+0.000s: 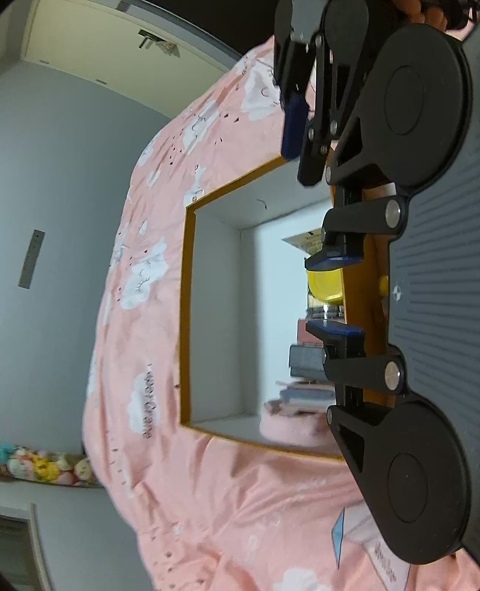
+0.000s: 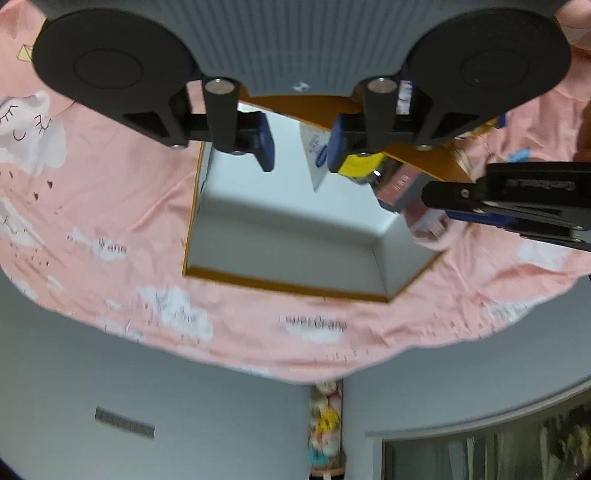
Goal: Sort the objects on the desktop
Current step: 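Withdraw both open tools from the box and move them back to the pile, then grasp the white charger with the right tool while the left tool pushes into the plush dog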
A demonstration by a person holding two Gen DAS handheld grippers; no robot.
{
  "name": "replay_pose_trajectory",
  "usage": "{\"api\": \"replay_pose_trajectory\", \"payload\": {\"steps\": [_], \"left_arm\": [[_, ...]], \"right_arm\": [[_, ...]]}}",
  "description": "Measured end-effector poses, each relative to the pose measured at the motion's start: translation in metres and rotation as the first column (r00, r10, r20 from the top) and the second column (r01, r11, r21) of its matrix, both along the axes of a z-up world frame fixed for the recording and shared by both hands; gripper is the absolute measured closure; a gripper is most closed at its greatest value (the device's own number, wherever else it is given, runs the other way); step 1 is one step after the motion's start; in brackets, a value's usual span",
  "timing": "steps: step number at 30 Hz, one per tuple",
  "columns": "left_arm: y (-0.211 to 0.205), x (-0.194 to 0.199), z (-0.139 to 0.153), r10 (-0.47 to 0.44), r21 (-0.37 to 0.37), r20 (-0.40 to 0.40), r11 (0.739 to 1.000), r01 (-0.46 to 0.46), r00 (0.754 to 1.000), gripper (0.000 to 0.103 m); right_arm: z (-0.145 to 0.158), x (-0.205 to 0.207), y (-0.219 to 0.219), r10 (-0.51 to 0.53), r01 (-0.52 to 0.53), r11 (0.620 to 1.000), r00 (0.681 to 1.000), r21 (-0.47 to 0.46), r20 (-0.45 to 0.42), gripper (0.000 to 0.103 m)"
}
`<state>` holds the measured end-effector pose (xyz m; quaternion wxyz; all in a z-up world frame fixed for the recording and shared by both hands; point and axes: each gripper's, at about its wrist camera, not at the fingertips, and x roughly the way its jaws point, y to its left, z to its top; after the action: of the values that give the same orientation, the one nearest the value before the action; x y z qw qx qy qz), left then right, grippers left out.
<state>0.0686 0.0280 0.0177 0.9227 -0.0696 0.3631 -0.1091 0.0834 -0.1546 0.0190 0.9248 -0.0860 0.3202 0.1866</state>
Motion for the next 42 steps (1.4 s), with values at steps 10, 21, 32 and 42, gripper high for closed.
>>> {"api": "replay_pose_trajectory", "payload": {"steps": [10,21,32,42], "left_arm": [[0.028,-0.035,-0.002,0.055,-0.001,-0.034,0.998,-0.055,0.998,0.066],[0.022,-0.053,-0.053,0.020,0.078,-0.291,0.997,0.003,0.957,0.066],[0.013,-0.045,-0.072,-0.008,0.113,-0.364,0.992,0.053,0.931,0.065],[0.022,-0.039,-0.072,0.003,0.072,-0.374,0.997,0.026,0.927,0.066]], "right_arm": [[-0.015,-0.051,0.001,0.006,-0.010,0.997,0.998,0.072,0.055,0.042],[-0.071,-0.061,0.018,0.074,-0.072,0.997,0.979,0.015,-0.191,0.042],[-0.102,-0.061,0.047,0.230,-0.287,0.905,0.951,-0.315,-0.205,0.048],[-0.085,-0.074,0.055,0.440,-0.480,0.837,0.876,-0.264,-0.199,0.055]]}}
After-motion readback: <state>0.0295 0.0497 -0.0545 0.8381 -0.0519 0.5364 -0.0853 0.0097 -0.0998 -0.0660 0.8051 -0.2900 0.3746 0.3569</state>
